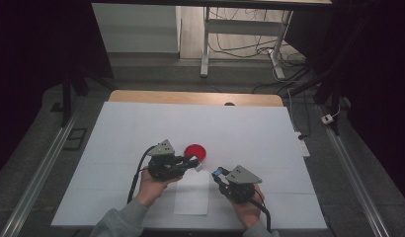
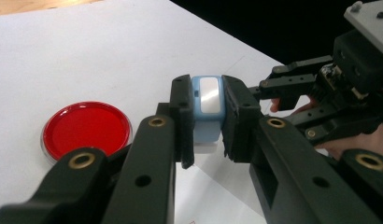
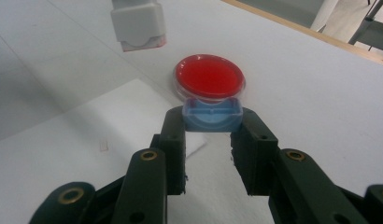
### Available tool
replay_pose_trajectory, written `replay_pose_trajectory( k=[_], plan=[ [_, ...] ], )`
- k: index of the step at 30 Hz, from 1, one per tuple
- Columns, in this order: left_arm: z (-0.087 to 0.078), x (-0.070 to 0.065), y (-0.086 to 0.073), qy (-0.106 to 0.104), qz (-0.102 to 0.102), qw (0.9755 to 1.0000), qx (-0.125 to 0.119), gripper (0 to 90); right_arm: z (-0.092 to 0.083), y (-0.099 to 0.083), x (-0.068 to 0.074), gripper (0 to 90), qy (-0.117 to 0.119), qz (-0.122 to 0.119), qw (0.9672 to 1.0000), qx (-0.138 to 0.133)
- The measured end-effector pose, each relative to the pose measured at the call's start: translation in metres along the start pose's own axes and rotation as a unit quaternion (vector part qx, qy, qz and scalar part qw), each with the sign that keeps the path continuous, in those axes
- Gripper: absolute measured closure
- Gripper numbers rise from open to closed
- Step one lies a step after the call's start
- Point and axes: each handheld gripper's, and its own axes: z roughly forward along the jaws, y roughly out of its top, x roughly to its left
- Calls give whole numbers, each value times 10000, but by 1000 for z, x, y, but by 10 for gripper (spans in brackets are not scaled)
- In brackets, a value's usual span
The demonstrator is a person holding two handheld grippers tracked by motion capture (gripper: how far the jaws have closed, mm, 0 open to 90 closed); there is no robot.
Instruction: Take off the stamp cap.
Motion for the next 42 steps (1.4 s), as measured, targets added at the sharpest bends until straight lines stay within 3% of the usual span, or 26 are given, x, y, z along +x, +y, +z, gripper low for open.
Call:
replay_pose_trajectory(
  k=[20, 35, 42],
  plan=[
    [-3, 2, 0, 19, 2, 10000, -16, 759, -34, -15, -26, 661, -106, 117, 9999, 26],
    [-4, 3, 0, 91, 20, 10000, -28, 759, -76, -38, -57, 660, -608, 401, 9973, 55],
    [-5, 6, 1, 142, 27, 9999, -26, 759, -85, -44, -63, 660, -652, 439, 9969, -1]
  ],
)
